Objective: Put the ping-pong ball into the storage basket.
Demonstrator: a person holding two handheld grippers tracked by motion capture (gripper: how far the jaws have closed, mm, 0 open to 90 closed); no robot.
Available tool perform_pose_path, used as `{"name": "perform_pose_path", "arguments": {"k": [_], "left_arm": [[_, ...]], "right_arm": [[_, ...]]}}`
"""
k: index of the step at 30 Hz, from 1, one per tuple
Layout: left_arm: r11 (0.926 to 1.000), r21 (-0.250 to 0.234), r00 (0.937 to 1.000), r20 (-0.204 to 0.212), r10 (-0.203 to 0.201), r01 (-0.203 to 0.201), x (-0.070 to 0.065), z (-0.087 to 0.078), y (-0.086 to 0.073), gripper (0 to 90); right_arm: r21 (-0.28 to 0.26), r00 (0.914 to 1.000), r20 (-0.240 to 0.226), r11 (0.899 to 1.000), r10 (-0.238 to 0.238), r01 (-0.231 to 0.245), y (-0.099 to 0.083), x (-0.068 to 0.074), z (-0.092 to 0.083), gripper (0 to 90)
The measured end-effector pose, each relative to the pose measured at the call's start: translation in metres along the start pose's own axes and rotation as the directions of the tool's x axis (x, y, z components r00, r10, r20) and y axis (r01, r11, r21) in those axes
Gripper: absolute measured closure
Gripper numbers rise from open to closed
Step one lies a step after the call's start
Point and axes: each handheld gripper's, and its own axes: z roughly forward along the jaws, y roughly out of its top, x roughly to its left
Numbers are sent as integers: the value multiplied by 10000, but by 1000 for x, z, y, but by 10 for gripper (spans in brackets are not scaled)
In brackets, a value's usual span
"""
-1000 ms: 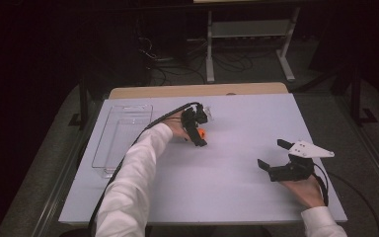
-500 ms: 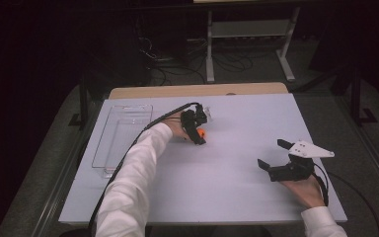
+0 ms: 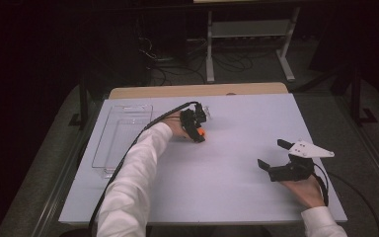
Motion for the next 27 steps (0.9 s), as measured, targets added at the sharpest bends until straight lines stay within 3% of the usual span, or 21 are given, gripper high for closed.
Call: {"name": "perform_pose_path", "arguments": {"k": [7,18,27], "left_arm": [[10000,8,10000,-9,50,-50,0,0,0,501],[10000,48,10000,-8,35,-35,0,-5,0,509],[9999,-27,9999,-65,145,-146,-1,-20,4,510]], "right_arm": [[-6,10000,4,10000,-9,9,0,0,0,0],[4,10000,8,10000,9,-9,0,0,-1,0],[-18,10000,-6,10000,7,-7,0,0,-1,0]]}}
